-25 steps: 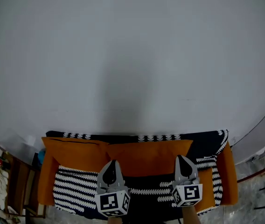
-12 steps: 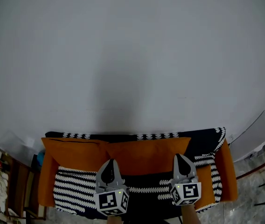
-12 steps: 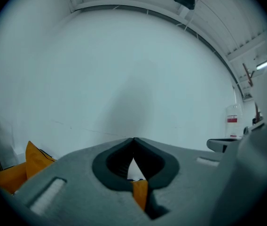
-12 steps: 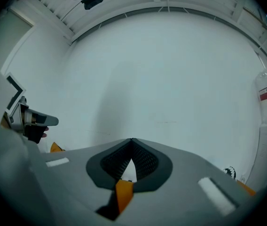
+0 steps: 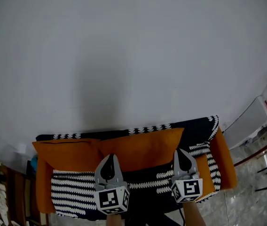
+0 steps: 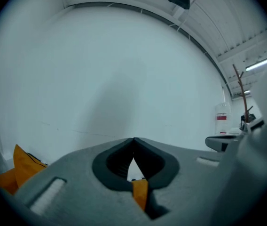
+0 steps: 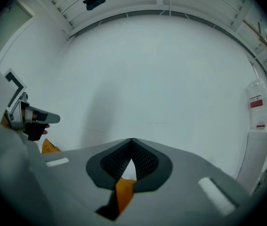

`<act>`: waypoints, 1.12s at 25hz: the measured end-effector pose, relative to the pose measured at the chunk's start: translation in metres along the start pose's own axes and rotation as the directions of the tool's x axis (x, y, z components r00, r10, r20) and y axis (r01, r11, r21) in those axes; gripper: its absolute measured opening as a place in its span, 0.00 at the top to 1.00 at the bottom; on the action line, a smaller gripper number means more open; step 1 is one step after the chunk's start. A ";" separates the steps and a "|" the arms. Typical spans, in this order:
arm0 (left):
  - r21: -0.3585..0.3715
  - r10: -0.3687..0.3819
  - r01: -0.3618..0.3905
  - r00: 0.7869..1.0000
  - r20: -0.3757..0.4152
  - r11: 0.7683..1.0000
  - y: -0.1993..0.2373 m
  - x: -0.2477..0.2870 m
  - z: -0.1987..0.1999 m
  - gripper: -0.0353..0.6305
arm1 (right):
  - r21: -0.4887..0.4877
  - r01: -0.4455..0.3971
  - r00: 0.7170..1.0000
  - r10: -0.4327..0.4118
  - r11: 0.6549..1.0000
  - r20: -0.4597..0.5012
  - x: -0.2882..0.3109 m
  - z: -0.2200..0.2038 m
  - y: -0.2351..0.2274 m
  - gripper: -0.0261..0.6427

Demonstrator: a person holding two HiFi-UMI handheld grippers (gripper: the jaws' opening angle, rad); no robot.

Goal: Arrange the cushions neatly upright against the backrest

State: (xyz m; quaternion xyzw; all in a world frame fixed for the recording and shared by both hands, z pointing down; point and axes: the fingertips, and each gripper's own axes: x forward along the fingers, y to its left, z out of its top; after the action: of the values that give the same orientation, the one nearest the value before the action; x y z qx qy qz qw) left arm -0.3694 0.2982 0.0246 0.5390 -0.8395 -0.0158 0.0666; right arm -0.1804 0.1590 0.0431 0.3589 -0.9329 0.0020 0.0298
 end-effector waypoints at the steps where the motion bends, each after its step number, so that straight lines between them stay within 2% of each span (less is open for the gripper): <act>1: 0.004 -0.017 0.017 1.000 -0.002 1.000 -0.004 0.003 -0.002 0.94 | -0.001 0.012 1.000 -0.012 1.000 0.000 -0.003 -0.001 -0.003 0.95; 8: 0.014 -0.179 0.180 0.983 -0.039 0.984 -0.056 0.026 -0.020 0.94 | 0.011 0.160 0.987 -0.160 0.987 -0.032 -0.038 -0.016 -0.044 0.95; 12: 0.015 -0.290 0.292 0.954 -0.077 0.956 -0.101 0.038 -0.034 0.94 | 0.013 0.276 0.959 -0.275 0.961 -0.066 -0.073 -0.028 -0.082 0.95; 16: 0.024 -0.378 0.383 0.918 -0.117 0.923 -0.153 0.052 -0.049 0.94 | 0.024 0.385 0.919 -0.381 0.923 -0.096 -0.107 -0.043 -0.129 0.95; 23: 0.044 -0.461 0.476 0.867 -0.189 0.878 -0.256 0.070 -0.083 0.94 | 0.056 0.503 0.857 -0.489 0.863 -0.160 -0.169 -0.080 -0.227 0.95; 28: 0.064 -0.475 0.502 0.847 -0.238 0.862 -0.336 0.082 -0.116 0.94 | 0.073 0.535 0.833 -0.510 0.842 -0.214 -0.204 -0.116 -0.301 0.95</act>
State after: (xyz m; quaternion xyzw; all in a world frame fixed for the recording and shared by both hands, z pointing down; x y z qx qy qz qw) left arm -0.0848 0.0882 0.1144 0.7366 -0.6616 0.0781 0.1167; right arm 0.1787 0.0755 0.1425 0.5997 -0.7900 0.0880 0.0929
